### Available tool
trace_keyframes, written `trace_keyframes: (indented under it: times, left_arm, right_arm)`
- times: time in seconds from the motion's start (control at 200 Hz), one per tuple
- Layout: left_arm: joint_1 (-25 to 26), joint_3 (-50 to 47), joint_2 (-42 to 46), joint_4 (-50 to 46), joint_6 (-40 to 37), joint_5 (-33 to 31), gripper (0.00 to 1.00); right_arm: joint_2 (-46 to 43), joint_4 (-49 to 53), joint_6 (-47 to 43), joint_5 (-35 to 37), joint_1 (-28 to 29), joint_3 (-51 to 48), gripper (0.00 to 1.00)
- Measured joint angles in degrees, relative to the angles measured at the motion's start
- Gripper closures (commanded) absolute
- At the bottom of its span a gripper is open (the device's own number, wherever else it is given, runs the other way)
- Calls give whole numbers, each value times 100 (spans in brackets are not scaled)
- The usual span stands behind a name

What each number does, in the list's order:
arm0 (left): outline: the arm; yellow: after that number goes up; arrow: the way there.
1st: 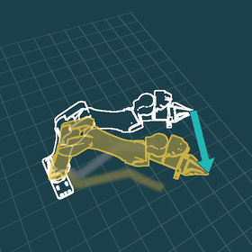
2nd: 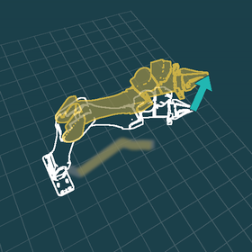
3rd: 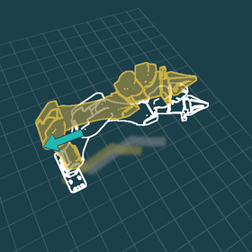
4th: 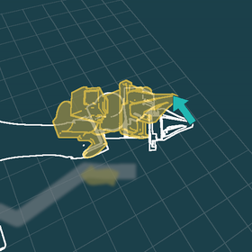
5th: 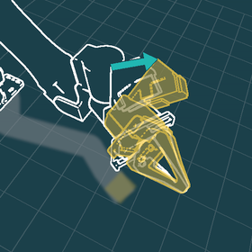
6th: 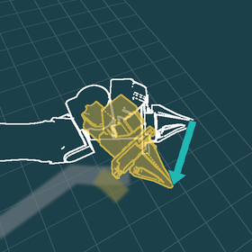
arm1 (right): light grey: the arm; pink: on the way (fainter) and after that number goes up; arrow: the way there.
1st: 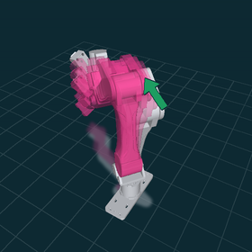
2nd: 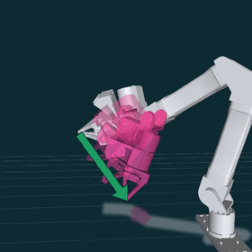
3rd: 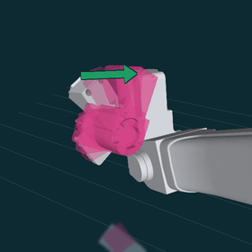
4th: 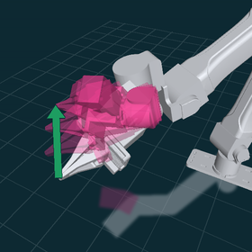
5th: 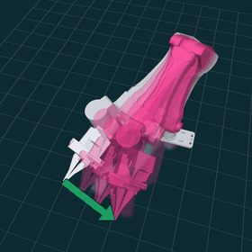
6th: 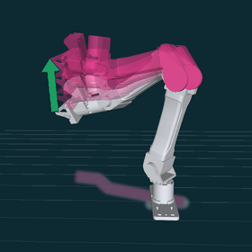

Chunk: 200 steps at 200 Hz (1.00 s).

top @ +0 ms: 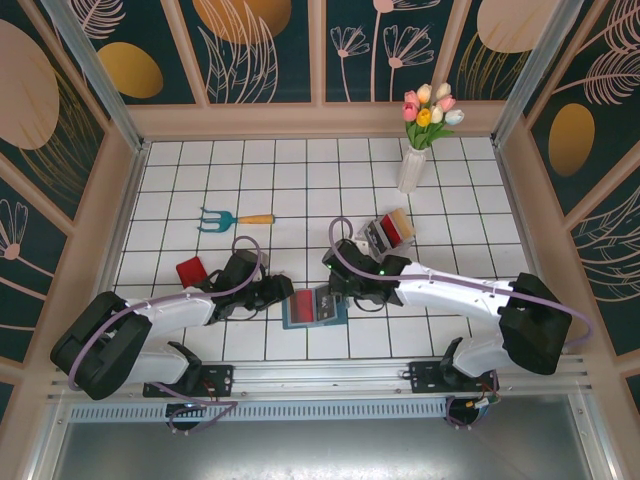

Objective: Put the credit cards into the card holder
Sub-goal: Flip over the card slot in the card holder.

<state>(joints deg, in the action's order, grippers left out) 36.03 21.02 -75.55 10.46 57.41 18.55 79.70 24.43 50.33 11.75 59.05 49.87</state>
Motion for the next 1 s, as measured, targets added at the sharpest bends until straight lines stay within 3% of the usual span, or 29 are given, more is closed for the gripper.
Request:
trace_keyframes:
  times: [1.001]
  left_arm:
    - [39,39,-63,-4,-39,-46,54]
  right_arm:
    - [146,-411,-42,-372,149,120,100]
